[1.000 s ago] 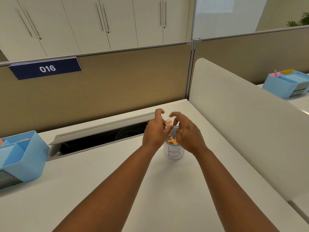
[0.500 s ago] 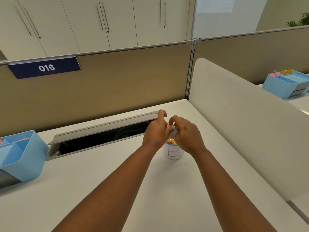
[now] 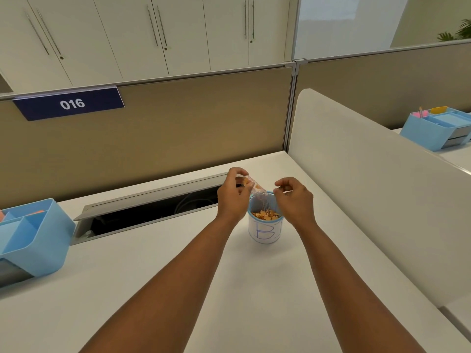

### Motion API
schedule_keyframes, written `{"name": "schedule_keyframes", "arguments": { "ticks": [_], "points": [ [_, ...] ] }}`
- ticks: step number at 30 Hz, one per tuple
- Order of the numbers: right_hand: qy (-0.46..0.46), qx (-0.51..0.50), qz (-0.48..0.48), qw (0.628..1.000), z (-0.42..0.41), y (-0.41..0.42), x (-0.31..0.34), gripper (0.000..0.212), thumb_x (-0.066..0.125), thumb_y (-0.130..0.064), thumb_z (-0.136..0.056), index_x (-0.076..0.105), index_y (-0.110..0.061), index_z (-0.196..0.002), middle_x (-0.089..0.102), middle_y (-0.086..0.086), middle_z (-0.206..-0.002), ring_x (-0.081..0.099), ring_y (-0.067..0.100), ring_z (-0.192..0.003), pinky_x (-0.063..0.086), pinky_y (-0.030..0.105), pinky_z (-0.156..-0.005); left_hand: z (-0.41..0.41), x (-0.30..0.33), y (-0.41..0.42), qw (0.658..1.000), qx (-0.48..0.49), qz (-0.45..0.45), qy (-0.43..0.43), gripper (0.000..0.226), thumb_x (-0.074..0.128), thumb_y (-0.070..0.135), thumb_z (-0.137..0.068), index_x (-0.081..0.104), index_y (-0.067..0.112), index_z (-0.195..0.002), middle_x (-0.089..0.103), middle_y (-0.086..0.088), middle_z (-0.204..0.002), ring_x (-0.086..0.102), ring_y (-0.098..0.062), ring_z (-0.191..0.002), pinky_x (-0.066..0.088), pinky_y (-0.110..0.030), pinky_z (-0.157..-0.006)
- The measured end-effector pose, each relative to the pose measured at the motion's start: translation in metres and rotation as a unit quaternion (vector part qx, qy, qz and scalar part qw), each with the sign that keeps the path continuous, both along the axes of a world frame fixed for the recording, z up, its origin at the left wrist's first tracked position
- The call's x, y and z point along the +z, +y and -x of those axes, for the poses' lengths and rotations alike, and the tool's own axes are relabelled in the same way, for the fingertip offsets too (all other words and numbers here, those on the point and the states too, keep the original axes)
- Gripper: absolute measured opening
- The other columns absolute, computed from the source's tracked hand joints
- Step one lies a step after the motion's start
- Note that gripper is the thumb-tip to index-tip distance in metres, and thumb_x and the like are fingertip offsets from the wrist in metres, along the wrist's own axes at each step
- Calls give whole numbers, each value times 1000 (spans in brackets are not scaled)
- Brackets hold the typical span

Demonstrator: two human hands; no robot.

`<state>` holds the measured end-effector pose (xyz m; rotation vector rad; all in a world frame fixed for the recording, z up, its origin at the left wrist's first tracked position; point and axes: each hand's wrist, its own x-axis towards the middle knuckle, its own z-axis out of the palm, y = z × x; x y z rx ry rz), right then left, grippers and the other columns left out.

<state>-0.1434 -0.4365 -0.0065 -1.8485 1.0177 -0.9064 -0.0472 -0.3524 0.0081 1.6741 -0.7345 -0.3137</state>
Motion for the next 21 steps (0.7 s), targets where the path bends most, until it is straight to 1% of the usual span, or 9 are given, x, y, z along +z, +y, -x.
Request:
{"name": "schedule_keyframes", "arguments": {
  "ticks": [2, 4, 6, 8, 11, 14, 16, 19, 21],
  "points": [
    [-31, 18, -108, 994, -1, -3, 1, 11, 57, -16, -83, 62, -11, -92, 65, 10, -96, 62, 20, -81, 56, 32, -68, 0, 2, 1, 994, 2, 34, 107, 17, 53, 5, -87, 49, 18, -97, 60, -17, -112, 61, -30, -103, 55, -40, -84],
    [-51, 46, -180, 981, -2, -3, 2, 6, 58, -19, -84, 63, -14, -86, 65, 9, -93, 60, 15, -75, 54, 26, -60, 1, 4, 3, 982, 0, 61, 180, 17, 51, 3, -88, 47, 16, -98, 59, -17, -114, 60, -29, -104, 56, -32, -78],
    [-68, 73, -202, 974, -2, -1, 3, 6, 59, -17, -83, 65, -17, -83, 63, 6, -91, 58, 16, -81, 50, 23, -59, 0, 5, 3, 971, 7, 79, 225, 14, 49, 6, -90, 47, 14, -101, 58, -14, -109, 60, -26, -98, 54, -31, -78],
    [-81, 105, -210, 969, -1, 1, 4, 14, 56, -11, -82, 68, -18, -85, 62, 2, -94, 54, 18, -90, 48, 23, -61, -1, 6, 2, 961, 21, 88, 260, 11, 50, 12, -90, 47, 12, -101, 58, -14, -105, 62, -25, -92, 55, -32, -77],
    [-54, 156, -140, 976, 3, 2, 5, 29, 55, -12, -70, 68, -19, -95, 58, -7, -92, 53, 13, -88, 44, 20, -63, -3, 6, 2, 951, 37, 88, 293, 16, 54, 18, -88, 51, 11, -103, 60, -16, -103, 64, -22, -80, 55, -29, -71],
    [-7, 191, -29, 981, 5, -1, 3, 43, 52, 7, -74, 61, -13, -112, 42, -1, -107, 44, 13, -101, 48, 21, -75, -6, 6, 2, 952, 45, 74, 295, 28, 55, 22, -87, 54, 9, -112, 63, -16, -99, 64, -19, -74, 56, -27, -65],
    [39, 228, 58, 971, 6, -3, 0, 55, 49, 14, -74, 56, -17, -119, 32, 1, -115, 39, 12, -104, 48, 24, -82, -6, 6, 2, 953, 47, 68, 292, 30, 57, 24, -87, 57, 7, -112, 65, -14, -94, 64, -16, -70, 57, -25, -63],
    [121, 229, 153, 954, 5, -3, -5, 59, 54, 10, -72, 52, -22, -122, 29, 6, -127, 39, 13, -97, 50, 28, -81, -5, 5, 1, 960, 47, 56, 270, 28, 60, 25, -84, 61, 6, -106, 66, -14, -93, 65, -20, -75, 57, -26, -64],
    [136, 213, 179, 951, 4, -3, -7, 58, 55, 9, -71, 53, -21, -121, 31, 8, -129, 39, 14, -94, 52, 30, -76, -4, 5, 0, 963, 46, 52, 259, 28, 61, 25, -84, 61, 6, -104, 66, -16, -94, 65, -20, -74, 56, -27, -65]
  ]
}}
